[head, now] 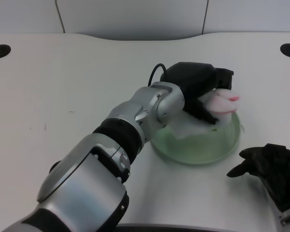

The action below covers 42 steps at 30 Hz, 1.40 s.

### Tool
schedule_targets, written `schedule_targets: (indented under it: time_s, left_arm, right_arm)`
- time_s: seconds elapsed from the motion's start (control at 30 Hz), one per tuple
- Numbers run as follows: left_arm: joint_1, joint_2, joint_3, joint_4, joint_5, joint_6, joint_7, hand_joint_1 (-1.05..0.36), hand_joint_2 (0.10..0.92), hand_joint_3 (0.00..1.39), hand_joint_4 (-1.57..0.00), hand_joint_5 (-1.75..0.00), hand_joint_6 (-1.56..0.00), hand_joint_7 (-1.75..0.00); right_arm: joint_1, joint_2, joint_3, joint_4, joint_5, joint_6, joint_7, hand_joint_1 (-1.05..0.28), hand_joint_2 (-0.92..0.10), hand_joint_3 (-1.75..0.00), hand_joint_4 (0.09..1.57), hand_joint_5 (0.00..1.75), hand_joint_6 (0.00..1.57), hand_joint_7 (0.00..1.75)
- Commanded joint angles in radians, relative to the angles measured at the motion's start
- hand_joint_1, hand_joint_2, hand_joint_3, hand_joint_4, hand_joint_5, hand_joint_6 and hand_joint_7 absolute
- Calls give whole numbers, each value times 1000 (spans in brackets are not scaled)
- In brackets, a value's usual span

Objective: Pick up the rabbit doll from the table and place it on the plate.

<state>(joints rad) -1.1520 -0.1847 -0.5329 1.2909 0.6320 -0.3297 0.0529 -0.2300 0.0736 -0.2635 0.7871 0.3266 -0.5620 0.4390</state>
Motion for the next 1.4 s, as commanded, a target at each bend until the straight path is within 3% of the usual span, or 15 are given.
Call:
schedule_targets:
  time_s: [0.03, 0.1, 0.13, 0.17, 0.23, 0.3, 0.43, 0.5, 0.53, 0.67, 0.7, 0.77, 0.87, 1.07, 1.4]
  left_arm:
    - [-14, -4, -9, 9, 8, 27, -16, -220, 849, 134, -631, -1280, -650, -1226]
    - [-11, 1, -21, 11, 19, 37, -15, -246, 871, 85, -586, -1195, -684, -986]
    - [-10, 5, -30, 12, 28, 41, -9, -253, 870, 63, -560, -1464, -563, -1336]
    - [-10, 7, -37, 13, 34, 44, -4, -258, 863, 42, -618, -1631, -514, -1578]
    - [-12, 12, -55, 15, 54, 61, -5, -307, 851, 26, -618, -1716, -451, -1702]
    - [-14, 17, -67, 17, 63, 74, -15, -457, 831, 9, -458, -1393, -412, -1414]
    - [-16, 27, -93, 12, 88, 95, -33, -555, 830, 1, -321, -1210, -415, -1035]
    - [-12, 32, -110, 9, 101, 102, -33, -660, 832, 0, -210, -766, -310, -571]
    - [-8, 34, -114, 7, 104, 101, -31, -694, 826, 0, -170, -657, -270, -456]
    - [-1, 38, -111, 6, 99, 98, -42, -786, 824, 2, -29, -491, -130, -290]
    - [-2, 39, -108, 7, 96, 103, -53, -843, 827, 2, -11, -250, -53, -210]
    - [-5, 40, -102, 6, 91, 110, -67, -896, 835, 4, -2, -65, -13, -129]
    - [-10, 39, -80, 5, 71, 125, -99, -966, 851, 8, 1, -6, -1, -16]
    - [-13, 39, -55, -4, 44, 147, -135, -977, 860, 9, 1, 1, 1, 1]
    - [-12, 40, -57, -6, 40, 149, -137, -975, 862, 6, 1, 1, 1, 1]
  right_arm:
    - [18, -4, 4, -20, -4, -2, -9, -1048, -812, -1, 1372, 743, 1572, 325]
    - [20, -3, 8, -23, -5, -2, -12, -1048, -812, -2, 1377, 745, 1572, 333]
    - [20, -3, 7, -26, -2, 3, -13, -1048, -814, -3, 1379, 745, 1572, 336]
    - [20, -2, 7, -28, 0, 7, -13, -1048, -809, -1, 1383, 744, 1572, 342]
    - [23, -1, 6, -33, 10, 14, -8, -1048, -805, 0, 1385, 742, 1572, 346]
    - [25, -1, 6, -38, 15, 18, -3, -1048, -794, -1, 1380, 734, 1572, 350]
    - [36, -1, 12, -57, 9, 25, -7, -1048, -795, -3, 1380, 730, 1572, 356]
    - [42, 5, 13, -68, 16, 32, -1, -1048, -788, -1, 1378, 728, 1572, 358]
    - [45, 6, 14, -73, 18, 35, 1, -1048, -781, 0, 1377, 725, 1572, 358]
    - [52, 13, 15, -85, 18, 38, -1, -1048, -773, 0, 1379, 722, 1572, 357]
    - [53, 14, 15, -87, 18, 38, -1, -1048, -774, -1, 1379, 720, 1572, 356]
    - [54, 14, 16, -88, 17, 40, -2, -1048, -776, -2, 1377, 717, 1572, 355]
    - [48, 13, 14, -84, 21, 45, 2, -1048, -779, -3, 1374, 713, 1572, 352]
    - [42, 9, 11, -85, 34, 66, 21, -1048, -763, 0, 1376, 708, 1572, 343]
    - [42, 9, 11, -86, 36, 68, 23, -1048, -761, 0, 1378, 704, 1572, 339]
